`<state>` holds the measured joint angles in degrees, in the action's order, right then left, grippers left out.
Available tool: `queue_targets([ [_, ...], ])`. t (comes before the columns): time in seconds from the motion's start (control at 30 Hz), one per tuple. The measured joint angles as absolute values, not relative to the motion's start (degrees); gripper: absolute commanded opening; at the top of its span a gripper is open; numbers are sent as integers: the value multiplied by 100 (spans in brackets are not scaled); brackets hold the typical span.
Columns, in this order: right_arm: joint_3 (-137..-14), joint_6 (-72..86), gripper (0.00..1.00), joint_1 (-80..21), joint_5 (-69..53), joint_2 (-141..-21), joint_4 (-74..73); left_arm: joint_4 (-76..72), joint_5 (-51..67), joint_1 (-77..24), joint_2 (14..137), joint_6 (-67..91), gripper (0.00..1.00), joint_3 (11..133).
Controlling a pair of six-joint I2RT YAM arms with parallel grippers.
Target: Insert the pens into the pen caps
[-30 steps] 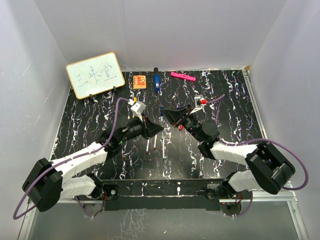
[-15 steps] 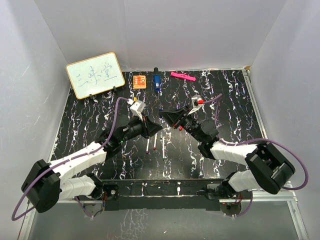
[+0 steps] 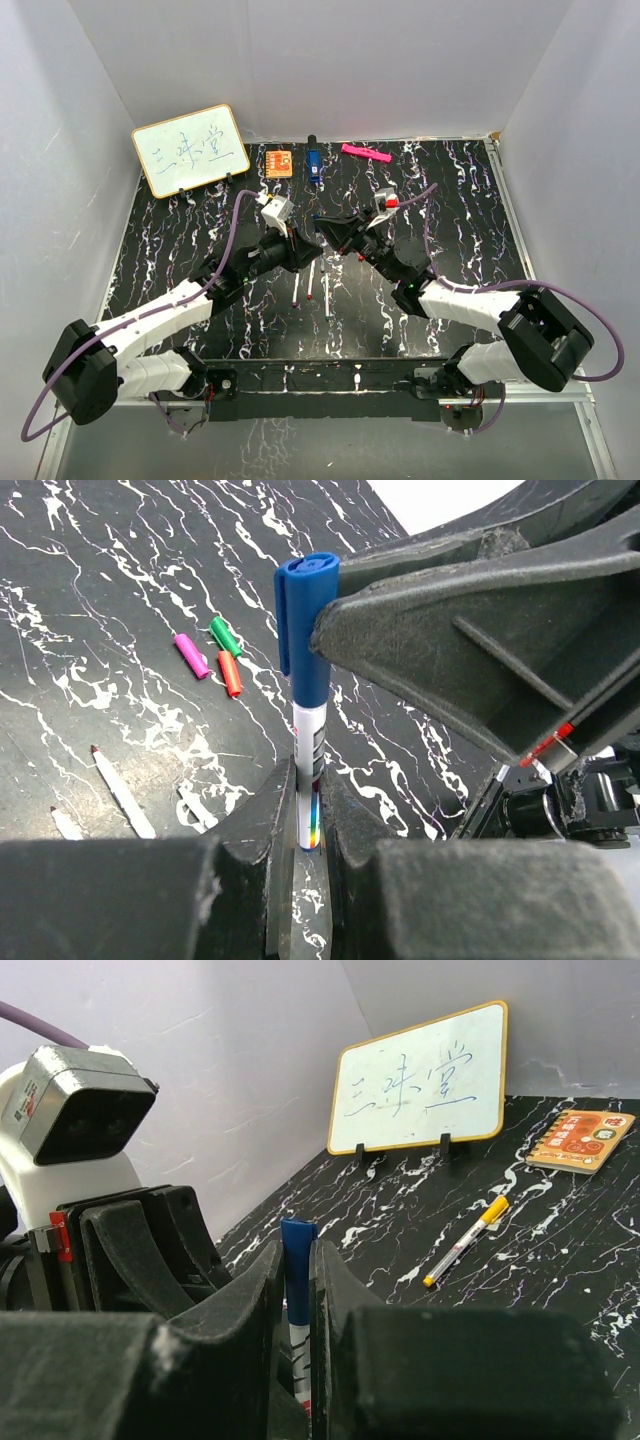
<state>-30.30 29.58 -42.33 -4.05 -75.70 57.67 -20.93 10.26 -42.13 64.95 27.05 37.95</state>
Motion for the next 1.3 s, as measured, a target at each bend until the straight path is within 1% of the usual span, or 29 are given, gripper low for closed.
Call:
queue_targets([
  [0.47, -3387, 2355, 0, -4628, 397, -7577, 5061, -1752, 659, -4211, 6434, 2294, 0, 3905],
  [0.93, -3669, 2180, 0, -4807, 733, -7771, 4862, -1490, 438, -4141, 6388, 2049, 0, 4064],
  [1.3, -3745, 2169, 0, -4882, 760, -7999, 4805, -1236, 421, -4003, 6388, 2016, 0, 4066],
])
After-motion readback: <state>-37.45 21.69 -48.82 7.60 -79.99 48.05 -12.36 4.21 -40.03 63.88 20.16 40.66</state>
